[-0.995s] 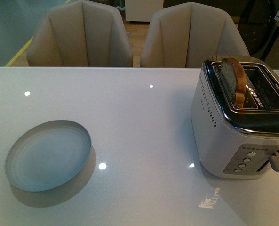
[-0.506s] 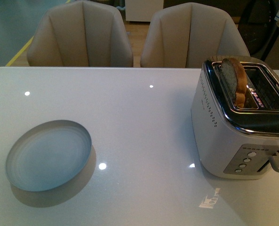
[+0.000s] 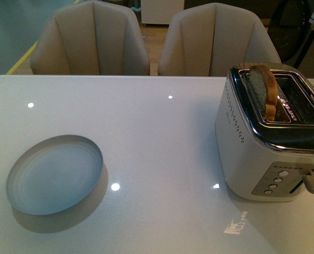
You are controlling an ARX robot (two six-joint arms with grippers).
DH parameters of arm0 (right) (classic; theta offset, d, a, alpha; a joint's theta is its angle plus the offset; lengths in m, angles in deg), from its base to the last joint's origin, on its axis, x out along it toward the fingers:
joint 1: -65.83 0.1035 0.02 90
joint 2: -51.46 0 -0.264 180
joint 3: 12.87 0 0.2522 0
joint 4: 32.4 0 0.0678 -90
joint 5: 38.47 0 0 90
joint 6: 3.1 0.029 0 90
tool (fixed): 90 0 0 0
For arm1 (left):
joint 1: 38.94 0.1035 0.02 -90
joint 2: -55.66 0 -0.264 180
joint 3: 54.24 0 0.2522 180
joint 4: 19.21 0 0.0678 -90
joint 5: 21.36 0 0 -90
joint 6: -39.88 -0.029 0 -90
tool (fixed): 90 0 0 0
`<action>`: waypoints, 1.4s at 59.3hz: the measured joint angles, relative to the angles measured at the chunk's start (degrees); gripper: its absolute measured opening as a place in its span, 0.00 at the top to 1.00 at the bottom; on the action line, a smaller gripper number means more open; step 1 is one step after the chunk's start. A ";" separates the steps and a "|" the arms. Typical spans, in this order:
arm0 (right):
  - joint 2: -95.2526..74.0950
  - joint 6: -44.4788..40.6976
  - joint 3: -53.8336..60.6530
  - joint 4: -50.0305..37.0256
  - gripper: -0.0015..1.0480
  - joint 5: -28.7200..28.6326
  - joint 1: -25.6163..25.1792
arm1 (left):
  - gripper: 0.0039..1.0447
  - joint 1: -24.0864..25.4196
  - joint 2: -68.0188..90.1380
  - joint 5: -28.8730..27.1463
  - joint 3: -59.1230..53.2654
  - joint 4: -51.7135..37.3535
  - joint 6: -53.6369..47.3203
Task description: Left arm holds plate, right arm toasts bread
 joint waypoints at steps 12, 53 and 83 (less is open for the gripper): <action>0.00 0.00 0.00 0.00 0.09 -0.02 0.00 | 0.97 0.00 -5.40 0.00 0.00 5.29 0.00; 0.00 0.00 0.00 0.00 0.09 -0.02 0.00 | 0.97 0.00 -22.73 -0.02 0.02 22.86 -0.13; 0.00 0.00 0.00 0.00 0.09 -0.02 0.00 | 0.53 0.00 -22.77 -0.02 0.02 22.97 -0.13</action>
